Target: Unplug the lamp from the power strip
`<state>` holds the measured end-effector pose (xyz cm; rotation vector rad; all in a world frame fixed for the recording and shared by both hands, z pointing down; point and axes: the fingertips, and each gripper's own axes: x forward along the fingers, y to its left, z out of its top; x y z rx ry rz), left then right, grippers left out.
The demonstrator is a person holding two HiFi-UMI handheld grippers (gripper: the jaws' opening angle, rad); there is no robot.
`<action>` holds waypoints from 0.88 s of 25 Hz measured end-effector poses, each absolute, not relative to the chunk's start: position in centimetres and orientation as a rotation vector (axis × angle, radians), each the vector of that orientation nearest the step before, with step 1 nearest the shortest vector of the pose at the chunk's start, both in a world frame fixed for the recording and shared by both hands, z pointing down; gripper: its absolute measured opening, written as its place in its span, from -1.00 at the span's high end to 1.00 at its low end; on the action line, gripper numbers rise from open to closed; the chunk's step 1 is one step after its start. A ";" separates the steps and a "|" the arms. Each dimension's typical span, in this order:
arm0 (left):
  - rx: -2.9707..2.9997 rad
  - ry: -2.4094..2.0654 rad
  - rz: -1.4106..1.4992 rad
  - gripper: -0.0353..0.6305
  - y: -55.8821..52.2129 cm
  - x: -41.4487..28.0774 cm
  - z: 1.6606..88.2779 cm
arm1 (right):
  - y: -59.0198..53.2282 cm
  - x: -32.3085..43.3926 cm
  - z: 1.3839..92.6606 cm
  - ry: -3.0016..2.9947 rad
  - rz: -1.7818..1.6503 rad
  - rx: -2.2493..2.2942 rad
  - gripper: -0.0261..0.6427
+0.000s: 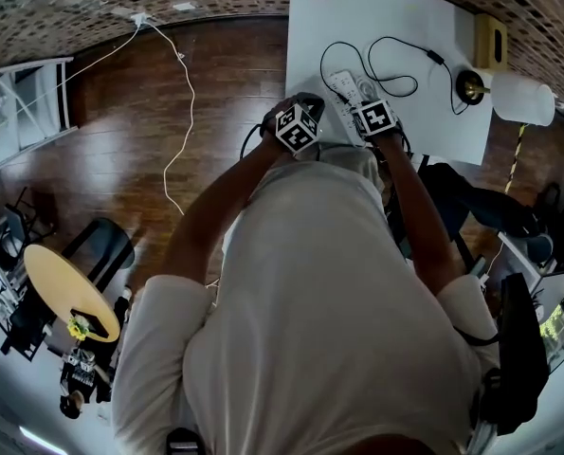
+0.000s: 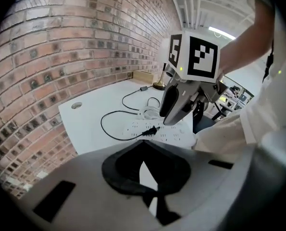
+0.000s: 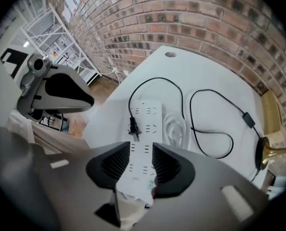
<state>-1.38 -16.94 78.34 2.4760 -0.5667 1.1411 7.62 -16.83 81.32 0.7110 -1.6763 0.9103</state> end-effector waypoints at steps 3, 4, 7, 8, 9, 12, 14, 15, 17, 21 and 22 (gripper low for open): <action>2.446 -0.589 1.082 0.91 -16.0 -2.9 77.5 | -17.0 7.8 79.8 -1.741 0.930 0.825 0.47; 2.437 -0.598 1.061 0.91 -15.8 -3.4 77.2 | -16.9 7.9 79.2 -1.760 0.938 0.868 0.47; 2.407 -0.629 0.966 0.91 -15.5 -5.1 75.9 | -16.6 8.2 77.4 -1.826 0.972 0.995 0.47; 2.398 -0.641 0.925 0.91 -15.5 -5.6 75.3 | -16.4 8.2 76.7 -1.857 0.987 1.032 0.47; 2.390 -0.654 0.881 0.91 -15.6 -6.0 74.7 | -16.3 8.0 76.0 -1.892 0.997 1.068 0.47; 2.381 -0.691 0.748 0.91 -15.9 -7.0 72.5 | -16.3 7.5 73.2 -1.994 0.971 1.152 0.47; 2.377 -0.714 0.663 0.91 -16.0 -7.3 71.1 | -16.5 7.0 71.5 -2.051 0.929 1.189 0.47; 2.373 -0.721 0.620 0.91 -16.1 -7.3 70.3 | -16.6 6.9 70.8 -2.076 0.906 1.205 0.47; 2.363 -0.723 0.539 0.91 -16.0 -7.0 68.7 | -16.8 6.7 69.4 -2.118 0.856 1.243 0.48; 2.388 -0.721 0.443 0.91 -15.9 -6.1 65.6 | -17.4 7.1 67.0 -2.175 0.764 1.323 0.48; 2.400 -0.725 0.434 0.91 -15.9 -5.9 65.0 | -17.4 7.1 66.6 -2.193 0.753 1.328 0.48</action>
